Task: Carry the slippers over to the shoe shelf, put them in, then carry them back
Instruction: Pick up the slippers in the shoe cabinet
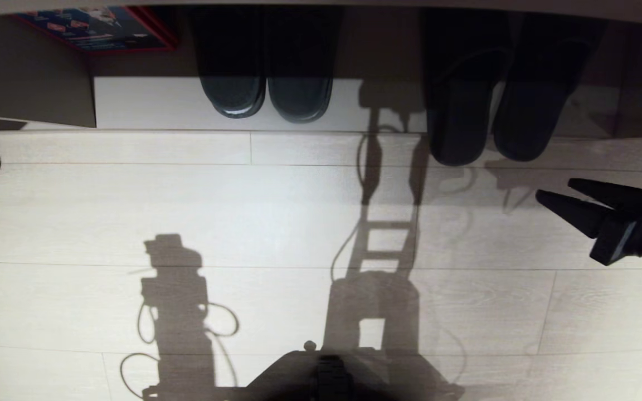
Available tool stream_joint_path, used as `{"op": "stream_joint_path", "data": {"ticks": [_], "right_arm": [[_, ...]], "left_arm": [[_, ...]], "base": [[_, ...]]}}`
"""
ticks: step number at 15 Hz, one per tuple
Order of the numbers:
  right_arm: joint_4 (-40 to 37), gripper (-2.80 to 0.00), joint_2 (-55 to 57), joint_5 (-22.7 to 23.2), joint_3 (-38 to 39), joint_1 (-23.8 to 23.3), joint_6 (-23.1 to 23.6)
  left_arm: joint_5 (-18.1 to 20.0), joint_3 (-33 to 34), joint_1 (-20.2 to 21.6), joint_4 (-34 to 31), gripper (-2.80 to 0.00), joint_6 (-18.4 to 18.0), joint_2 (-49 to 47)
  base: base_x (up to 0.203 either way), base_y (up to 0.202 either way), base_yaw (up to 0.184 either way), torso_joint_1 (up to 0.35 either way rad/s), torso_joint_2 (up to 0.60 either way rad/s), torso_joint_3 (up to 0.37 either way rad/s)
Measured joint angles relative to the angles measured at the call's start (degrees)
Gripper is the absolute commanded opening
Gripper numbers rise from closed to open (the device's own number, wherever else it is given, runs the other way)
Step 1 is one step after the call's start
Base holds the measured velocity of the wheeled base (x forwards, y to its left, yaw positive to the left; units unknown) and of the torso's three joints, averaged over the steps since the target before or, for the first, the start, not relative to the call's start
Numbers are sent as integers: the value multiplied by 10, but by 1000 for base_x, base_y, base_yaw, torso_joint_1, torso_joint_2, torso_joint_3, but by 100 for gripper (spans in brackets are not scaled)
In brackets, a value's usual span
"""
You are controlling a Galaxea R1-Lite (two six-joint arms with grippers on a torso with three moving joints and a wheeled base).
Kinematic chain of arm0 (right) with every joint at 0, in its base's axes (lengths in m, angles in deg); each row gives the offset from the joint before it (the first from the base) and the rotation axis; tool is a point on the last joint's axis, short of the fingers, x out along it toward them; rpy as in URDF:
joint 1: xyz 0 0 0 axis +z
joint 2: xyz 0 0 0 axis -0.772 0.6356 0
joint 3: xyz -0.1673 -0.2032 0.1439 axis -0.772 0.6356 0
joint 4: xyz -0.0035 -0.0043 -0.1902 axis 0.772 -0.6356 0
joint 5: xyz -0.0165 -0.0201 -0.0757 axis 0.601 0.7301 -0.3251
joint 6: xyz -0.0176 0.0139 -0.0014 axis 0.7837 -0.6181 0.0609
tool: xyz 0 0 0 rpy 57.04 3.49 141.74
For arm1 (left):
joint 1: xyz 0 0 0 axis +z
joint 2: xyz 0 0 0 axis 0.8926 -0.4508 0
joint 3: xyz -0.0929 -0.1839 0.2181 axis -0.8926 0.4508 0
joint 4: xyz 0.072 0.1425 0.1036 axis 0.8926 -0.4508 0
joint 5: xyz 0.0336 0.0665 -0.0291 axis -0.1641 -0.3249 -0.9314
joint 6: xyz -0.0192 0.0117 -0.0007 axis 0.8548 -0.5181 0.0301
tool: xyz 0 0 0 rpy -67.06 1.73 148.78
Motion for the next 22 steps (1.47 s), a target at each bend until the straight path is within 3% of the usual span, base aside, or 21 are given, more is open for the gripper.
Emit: {"op": "stream_joint_path", "data": {"ticks": [8,12,15,18,22], "right_arm": [[150,0,121,-13,-78,13,40],[158,0,135,-62,-115,13,81],[196,0,161,-65,-139,16,86],[291,0,203,-82,-155,22,93],[309,0,242,-89,-188,24,96]], "left_arm": [[0,0,0,0,-280,-1,0],[0,0,0,0,-280,-1,0],[0,0,0,0,-280,-1,0],[0,0,0,0,-280,-1,0],[0,0,0,0,-280,-1,0]], "base": [[0,0,0,0,0,0],[0,0,0,0,0,0],[0,0,0,0,0,0],[0,0,0,0,0,0],[0,0,0,0,0,0]]}}
